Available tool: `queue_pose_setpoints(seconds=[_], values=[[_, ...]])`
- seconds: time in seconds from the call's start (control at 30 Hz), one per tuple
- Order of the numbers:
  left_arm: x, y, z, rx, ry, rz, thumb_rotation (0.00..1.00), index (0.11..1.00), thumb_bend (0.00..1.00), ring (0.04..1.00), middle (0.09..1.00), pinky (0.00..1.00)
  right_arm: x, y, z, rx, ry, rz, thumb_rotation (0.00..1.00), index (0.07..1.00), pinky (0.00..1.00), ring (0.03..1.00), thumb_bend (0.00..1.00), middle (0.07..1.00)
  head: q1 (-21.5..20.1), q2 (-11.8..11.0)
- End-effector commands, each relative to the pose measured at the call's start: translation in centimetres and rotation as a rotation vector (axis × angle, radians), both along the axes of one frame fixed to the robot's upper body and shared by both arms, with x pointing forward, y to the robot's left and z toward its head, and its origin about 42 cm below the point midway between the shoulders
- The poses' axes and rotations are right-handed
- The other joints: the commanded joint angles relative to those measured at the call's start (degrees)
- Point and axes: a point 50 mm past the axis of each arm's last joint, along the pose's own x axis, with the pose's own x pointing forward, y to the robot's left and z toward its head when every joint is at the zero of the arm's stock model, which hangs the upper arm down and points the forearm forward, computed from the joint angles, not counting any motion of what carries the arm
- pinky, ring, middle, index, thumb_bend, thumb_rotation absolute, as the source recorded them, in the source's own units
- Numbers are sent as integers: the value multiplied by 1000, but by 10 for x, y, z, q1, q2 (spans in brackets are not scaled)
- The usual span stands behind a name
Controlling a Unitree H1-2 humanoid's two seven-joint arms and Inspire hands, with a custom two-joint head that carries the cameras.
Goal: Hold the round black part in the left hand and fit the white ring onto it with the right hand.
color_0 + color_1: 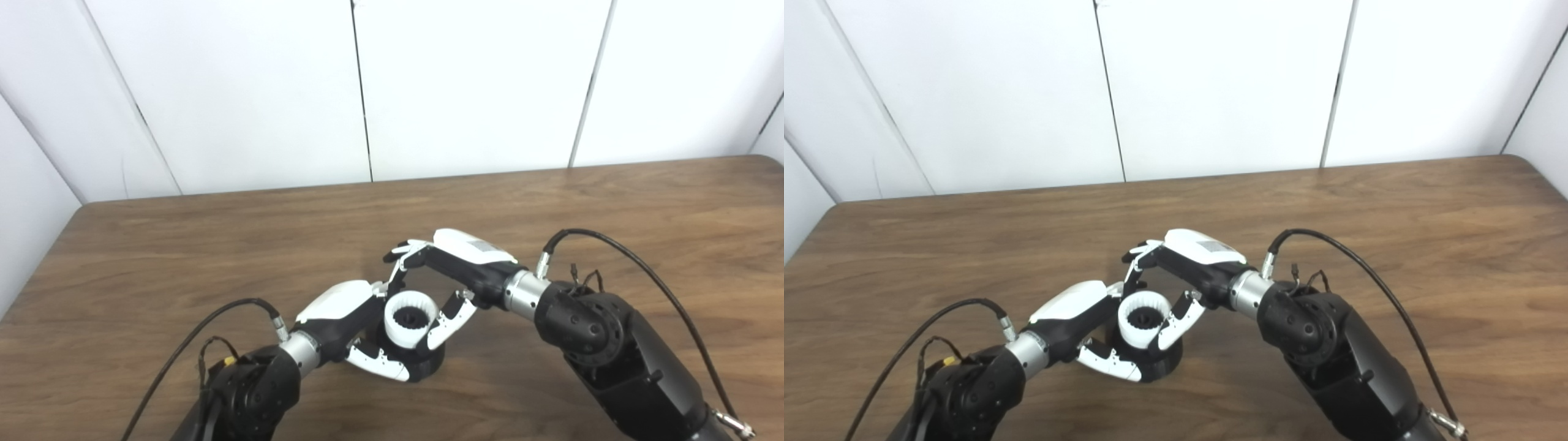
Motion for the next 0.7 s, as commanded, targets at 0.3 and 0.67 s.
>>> queue_pose_setpoints(seconds=[0.3,0.67], values=[[2,0,8,-7,-20,-9,416,792,950,1000,1000,980,-4,6,11,-3,-73,43,148,491,883,963,525,880,0,1],[3,1,8,-8,-10,-5,411,794,942,1000,1000,987,-4,5,4,-34,-43,50,258,634,873,957,949,878,0,-2]])
